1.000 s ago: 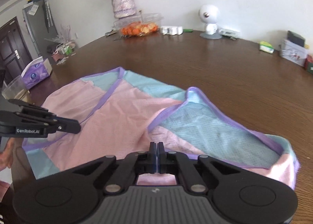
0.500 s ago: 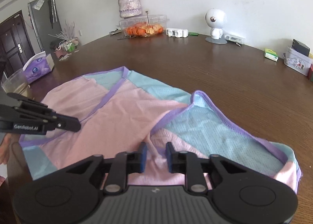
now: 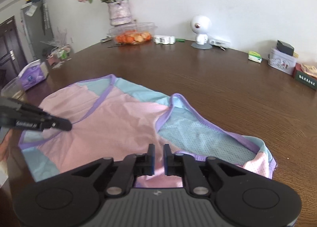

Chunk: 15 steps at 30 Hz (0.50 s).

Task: Fold clothes
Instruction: 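Spread the garment flat with both grippers and release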

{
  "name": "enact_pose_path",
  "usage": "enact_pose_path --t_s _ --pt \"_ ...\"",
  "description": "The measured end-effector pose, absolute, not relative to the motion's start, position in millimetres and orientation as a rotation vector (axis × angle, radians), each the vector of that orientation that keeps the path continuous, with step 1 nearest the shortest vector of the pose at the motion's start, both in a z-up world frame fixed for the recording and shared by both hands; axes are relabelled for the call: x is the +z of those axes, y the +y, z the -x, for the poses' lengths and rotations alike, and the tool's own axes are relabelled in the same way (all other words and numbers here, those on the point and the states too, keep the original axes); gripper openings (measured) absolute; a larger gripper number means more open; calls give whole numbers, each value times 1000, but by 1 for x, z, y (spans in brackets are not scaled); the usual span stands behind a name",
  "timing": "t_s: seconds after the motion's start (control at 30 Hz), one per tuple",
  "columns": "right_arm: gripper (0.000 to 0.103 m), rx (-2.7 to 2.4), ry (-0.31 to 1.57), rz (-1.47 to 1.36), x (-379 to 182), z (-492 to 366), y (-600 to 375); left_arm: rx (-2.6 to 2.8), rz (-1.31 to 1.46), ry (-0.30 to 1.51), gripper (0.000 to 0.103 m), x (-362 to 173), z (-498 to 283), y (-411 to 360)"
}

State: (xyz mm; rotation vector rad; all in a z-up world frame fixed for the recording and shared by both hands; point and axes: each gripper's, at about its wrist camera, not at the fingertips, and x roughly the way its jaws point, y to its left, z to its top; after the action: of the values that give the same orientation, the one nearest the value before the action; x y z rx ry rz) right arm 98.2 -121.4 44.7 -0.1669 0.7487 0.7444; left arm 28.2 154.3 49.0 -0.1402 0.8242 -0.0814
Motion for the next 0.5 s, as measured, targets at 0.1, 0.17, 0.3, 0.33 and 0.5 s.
enact_pose_path --t_s 0.1,0.17,0.3,0.33,0.5 --pt "20 821 722 159 49 -79 -133 -138 129 764 17 62 -2 150" --pt "19 854 708 203 44 -70 -127 -143 114 754 29 62 12 149" --pt "19 879 682 273 31 -63 -110 -100 121 790 29 52 25 154" --pt "19 888 690 287 27 -63 -106 -90 130 798 28 49 27 157" --pt "13 893 686 299 23 -58 -107 -91 125 831 21 39 37 161"
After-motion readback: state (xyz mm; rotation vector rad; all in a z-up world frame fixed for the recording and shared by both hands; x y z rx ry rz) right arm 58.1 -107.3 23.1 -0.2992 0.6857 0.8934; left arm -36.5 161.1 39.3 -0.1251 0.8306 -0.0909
